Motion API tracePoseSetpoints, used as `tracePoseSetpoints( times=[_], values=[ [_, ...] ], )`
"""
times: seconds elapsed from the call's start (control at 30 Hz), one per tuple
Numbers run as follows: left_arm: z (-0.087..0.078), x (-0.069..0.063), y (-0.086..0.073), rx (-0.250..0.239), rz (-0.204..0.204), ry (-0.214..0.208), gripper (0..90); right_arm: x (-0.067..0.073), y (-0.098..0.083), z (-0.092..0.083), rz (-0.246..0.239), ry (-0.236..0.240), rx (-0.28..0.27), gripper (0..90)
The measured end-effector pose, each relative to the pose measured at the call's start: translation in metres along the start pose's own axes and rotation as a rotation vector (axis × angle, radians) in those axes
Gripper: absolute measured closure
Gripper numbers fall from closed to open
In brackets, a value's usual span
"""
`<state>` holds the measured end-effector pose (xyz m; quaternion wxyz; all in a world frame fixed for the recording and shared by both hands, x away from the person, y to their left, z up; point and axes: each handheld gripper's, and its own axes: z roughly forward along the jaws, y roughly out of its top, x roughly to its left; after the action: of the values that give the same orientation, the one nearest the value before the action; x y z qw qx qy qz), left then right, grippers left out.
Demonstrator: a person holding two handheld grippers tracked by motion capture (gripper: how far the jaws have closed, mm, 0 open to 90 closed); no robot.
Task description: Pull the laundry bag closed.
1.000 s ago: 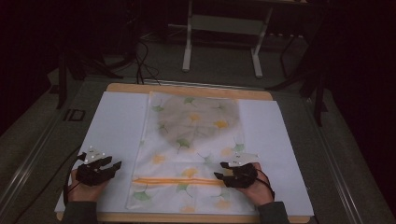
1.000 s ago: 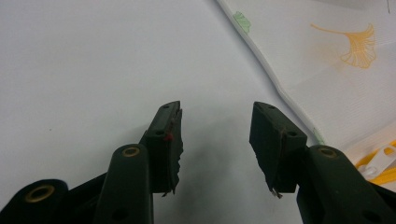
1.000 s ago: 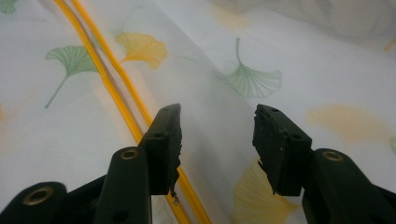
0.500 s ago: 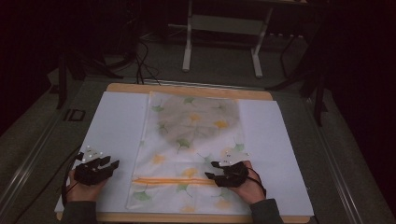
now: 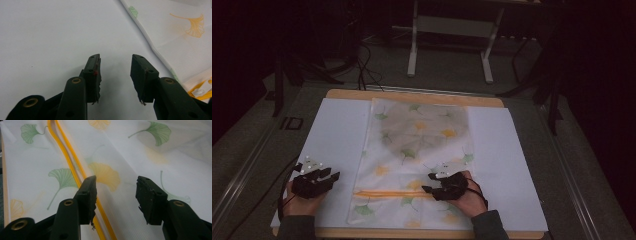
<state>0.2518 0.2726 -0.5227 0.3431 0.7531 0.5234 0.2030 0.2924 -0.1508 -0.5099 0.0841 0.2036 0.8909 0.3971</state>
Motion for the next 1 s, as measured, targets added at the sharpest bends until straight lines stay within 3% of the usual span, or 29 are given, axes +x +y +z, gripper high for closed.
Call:
tracePoseSetpoints(
  times=[1.0],
  values=[
    [0.001,-0.001,0.001,0.008,0.007,0.014,51.3,0.021,0.029,0.039,-0.052,0.106,-0.001,53.3]
  ],
)
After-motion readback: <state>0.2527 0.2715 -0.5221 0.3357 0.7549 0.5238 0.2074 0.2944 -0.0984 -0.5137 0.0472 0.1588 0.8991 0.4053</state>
